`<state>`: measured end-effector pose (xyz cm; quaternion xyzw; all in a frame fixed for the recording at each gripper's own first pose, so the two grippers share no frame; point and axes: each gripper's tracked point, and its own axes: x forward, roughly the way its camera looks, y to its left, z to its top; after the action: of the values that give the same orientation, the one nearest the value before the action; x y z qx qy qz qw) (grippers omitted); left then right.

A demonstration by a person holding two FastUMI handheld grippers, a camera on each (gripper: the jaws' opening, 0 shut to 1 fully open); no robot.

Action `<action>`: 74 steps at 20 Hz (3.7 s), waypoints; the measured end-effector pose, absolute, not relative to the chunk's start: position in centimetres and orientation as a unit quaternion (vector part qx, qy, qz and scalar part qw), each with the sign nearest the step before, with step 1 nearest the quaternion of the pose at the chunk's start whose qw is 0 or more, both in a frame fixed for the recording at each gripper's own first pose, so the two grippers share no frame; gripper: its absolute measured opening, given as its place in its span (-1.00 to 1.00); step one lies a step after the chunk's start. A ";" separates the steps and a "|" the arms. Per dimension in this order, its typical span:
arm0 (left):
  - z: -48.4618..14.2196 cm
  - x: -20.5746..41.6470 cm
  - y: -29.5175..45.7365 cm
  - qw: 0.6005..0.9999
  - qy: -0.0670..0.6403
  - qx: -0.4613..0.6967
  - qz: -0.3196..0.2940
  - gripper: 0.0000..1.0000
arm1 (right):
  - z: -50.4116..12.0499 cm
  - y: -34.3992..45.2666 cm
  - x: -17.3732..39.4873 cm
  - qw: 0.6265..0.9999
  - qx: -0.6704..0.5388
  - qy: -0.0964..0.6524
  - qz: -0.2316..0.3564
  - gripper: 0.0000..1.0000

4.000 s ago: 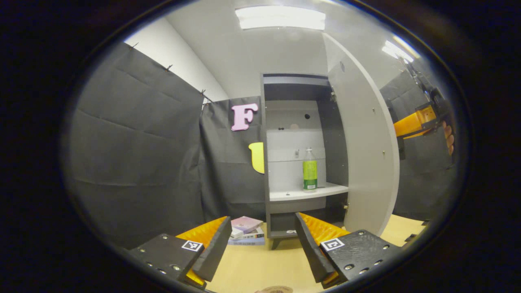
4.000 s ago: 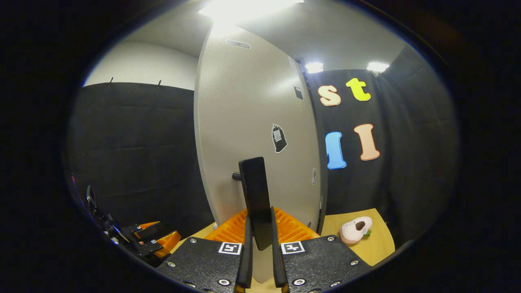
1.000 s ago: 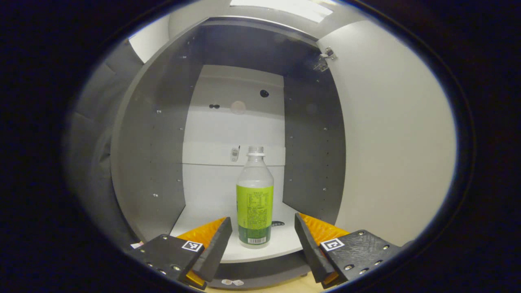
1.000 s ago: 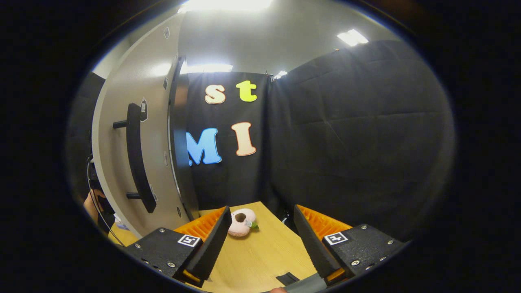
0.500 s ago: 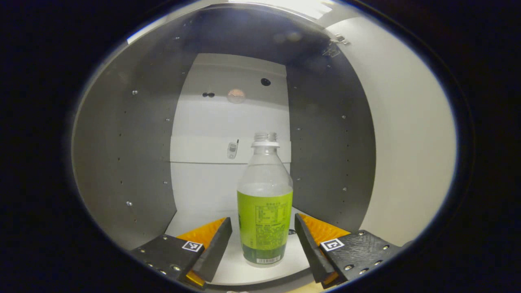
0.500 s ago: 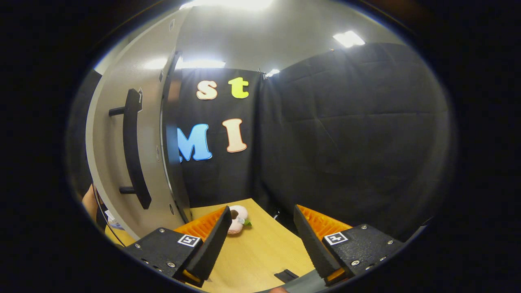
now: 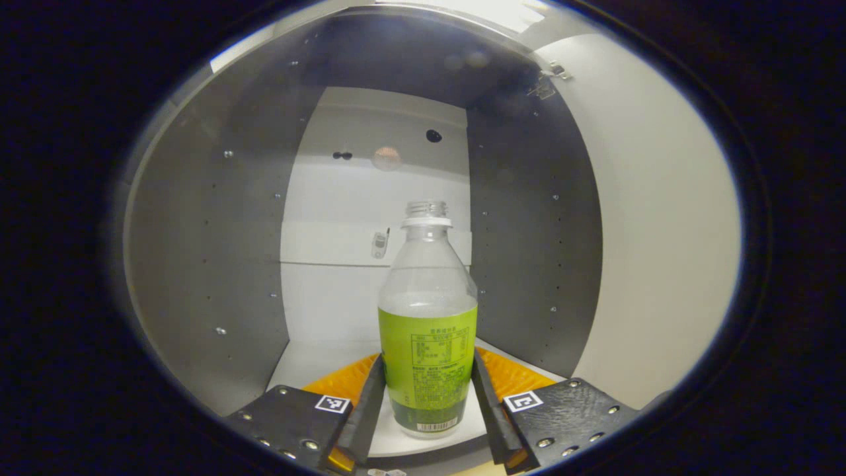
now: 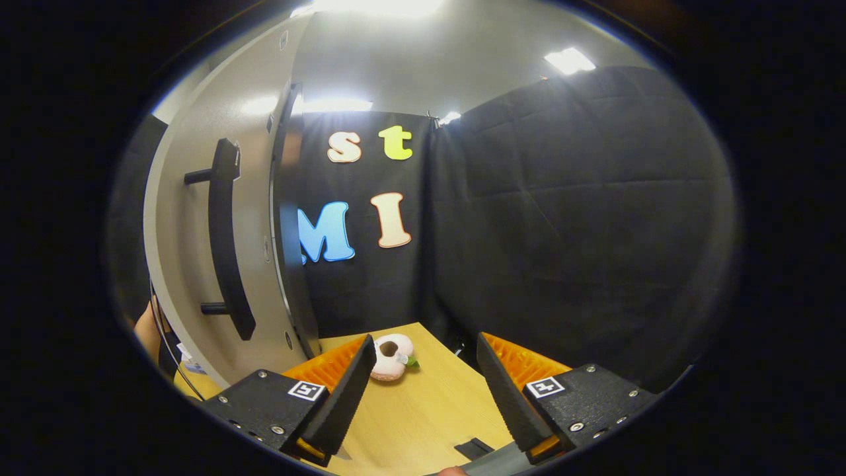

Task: Open the cabinet door with the right hand, grasp the bottle in the cabinet with the left hand and place it on the coaster, then close the cabinet door with the right hand.

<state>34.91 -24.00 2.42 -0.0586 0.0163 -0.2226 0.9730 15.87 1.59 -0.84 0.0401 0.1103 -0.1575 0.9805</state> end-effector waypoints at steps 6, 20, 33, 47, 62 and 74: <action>4.1 30.4 -21.3 0.979 -0.002 -0.043 -0.202 0.37 | 0.0 1.2 14.8 0.985 0.039 0.102 -0.130 0.89; 3.5 19.1 -15.7 0.988 -0.004 -0.046 -0.148 0.48 | 0.5 1.5 12.5 0.992 0.049 0.099 -0.060 0.89; -1.6 9.2 -12.4 0.992 0.004 -0.033 -0.118 0.38 | -0.1 3.1 10.6 0.993 0.045 0.107 -0.011 0.83; -11.0 2.5 -10.6 0.994 0.029 -0.029 -0.100 0.38 | -1.1 5.2 10.4 0.993 0.043 0.107 0.017 0.89; -22.9 -5.0 -8.2 0.992 0.095 -0.057 -0.061 0.38 | -1.3 3.0 11.0 0.995 0.046 0.086 -0.036 0.89; -29.3 -6.1 -8.1 0.988 0.134 -0.065 -0.032 0.29 | -2.3 4.1 11.7 0.995 0.004 0.101 -0.018 0.89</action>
<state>-6.06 -8.06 -29.35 -0.0655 0.1344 -0.0319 0.9883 11.71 4.14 -2.34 0.0036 0.1014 -0.0182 0.9947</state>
